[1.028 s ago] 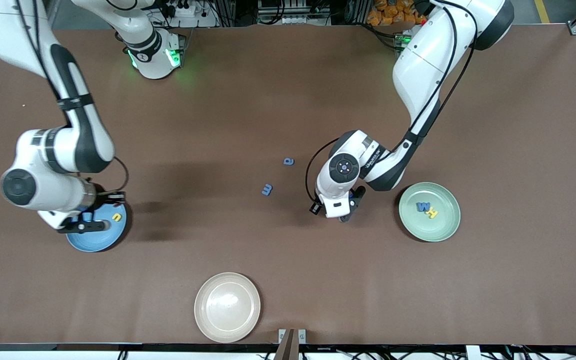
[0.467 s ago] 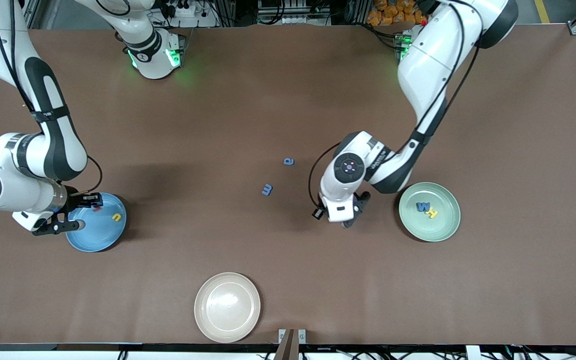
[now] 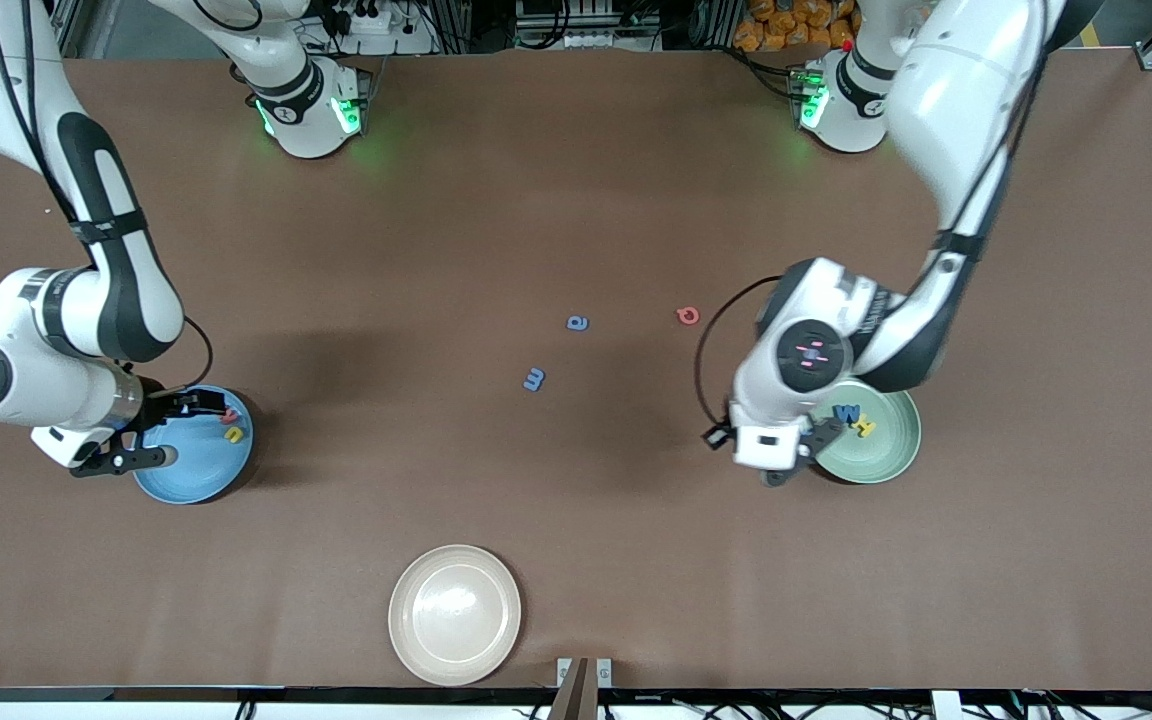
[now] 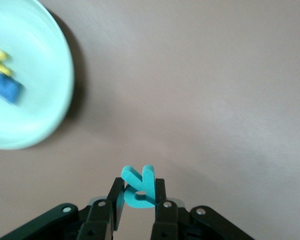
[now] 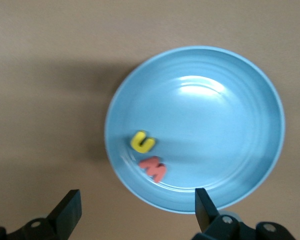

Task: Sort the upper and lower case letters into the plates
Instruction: 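Release the pink m on the blue plate while the left gripper carries R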

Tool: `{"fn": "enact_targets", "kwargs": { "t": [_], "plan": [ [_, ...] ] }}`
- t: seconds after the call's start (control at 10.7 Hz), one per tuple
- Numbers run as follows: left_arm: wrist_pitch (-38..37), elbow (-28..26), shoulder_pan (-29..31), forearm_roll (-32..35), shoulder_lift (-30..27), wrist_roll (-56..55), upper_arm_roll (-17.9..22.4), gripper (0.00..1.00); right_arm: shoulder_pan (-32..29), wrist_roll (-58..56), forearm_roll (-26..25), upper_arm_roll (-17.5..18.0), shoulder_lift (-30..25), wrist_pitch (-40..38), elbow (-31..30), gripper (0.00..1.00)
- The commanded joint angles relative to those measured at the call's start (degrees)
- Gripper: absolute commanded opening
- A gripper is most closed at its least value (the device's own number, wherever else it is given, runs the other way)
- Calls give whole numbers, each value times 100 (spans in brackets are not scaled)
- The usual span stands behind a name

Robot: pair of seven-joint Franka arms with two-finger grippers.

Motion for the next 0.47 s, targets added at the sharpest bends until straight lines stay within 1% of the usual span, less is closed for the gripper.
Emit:
{"fn": "enact_targets", "kwargs": {
  "t": [0.0, 0.09, 0.28, 0.37],
  "plan": [
    [-496, -210, 493, -190, -303, 1324, -82, 0, 360, 702, -32, 39, 102, -45, 126, 100],
    [-620, -254, 757, -216, -304, 1834, -82, 0, 571, 887, 55, 39, 146, -10, 126, 100],
    [-656, -568, 1231, -216, -313, 2574, -82, 0, 1080, 1632, 703, 31, 190, -44, 170, 100],
    [-648, -736, 1312, -208, -295, 2726, -82, 0, 1291, 2106, 723, 39, 190, -62, 170, 100]
  ]
}}
